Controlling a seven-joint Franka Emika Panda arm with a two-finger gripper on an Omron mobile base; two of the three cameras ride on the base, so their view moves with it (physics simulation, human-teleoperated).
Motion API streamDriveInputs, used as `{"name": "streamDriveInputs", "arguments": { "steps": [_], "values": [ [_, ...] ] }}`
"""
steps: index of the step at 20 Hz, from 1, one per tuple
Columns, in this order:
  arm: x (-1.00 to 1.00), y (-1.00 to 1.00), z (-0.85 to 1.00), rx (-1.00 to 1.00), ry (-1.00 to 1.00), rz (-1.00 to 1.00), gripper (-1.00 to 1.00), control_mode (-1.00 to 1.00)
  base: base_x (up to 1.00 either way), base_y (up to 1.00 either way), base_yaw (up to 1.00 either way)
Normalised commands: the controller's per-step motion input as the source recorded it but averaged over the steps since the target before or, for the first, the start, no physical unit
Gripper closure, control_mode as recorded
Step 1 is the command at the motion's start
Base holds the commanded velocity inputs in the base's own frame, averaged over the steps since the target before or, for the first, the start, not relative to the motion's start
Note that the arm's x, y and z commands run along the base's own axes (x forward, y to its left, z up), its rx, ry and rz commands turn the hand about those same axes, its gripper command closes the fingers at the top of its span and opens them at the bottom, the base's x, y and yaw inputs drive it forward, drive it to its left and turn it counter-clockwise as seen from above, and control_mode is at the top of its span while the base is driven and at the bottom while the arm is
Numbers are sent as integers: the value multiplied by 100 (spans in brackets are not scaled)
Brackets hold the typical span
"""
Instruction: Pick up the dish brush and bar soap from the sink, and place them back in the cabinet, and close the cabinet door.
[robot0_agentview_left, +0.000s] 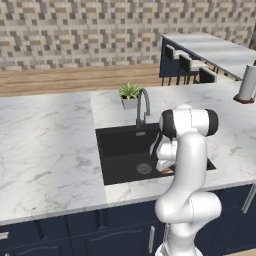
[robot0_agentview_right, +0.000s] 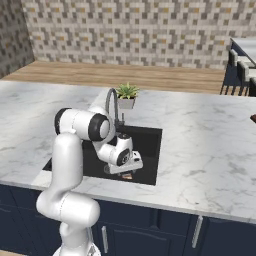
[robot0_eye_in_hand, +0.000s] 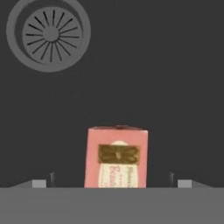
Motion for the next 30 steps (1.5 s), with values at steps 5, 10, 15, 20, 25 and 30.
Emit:
{"name": "streamDriveInputs", "arguments": {
  "steps": [5,10,15,20,25,30],
  "values": [
    [0,0,-22,0,0,0,-100,-100,0,0,0],
    [0,0,-18,0,0,0,-100,-100,0,0,0],
    [0,0,-18,0,0,0,-100,-100,0,0,0],
    [0,0,-17,0,0,0,-100,-100,0,0,0],
    [0,0,-15,0,0,0,-100,-100,0,0,0],
    [0,0,-11,0,0,0,-100,-100,0,0,0]
  ]
}}
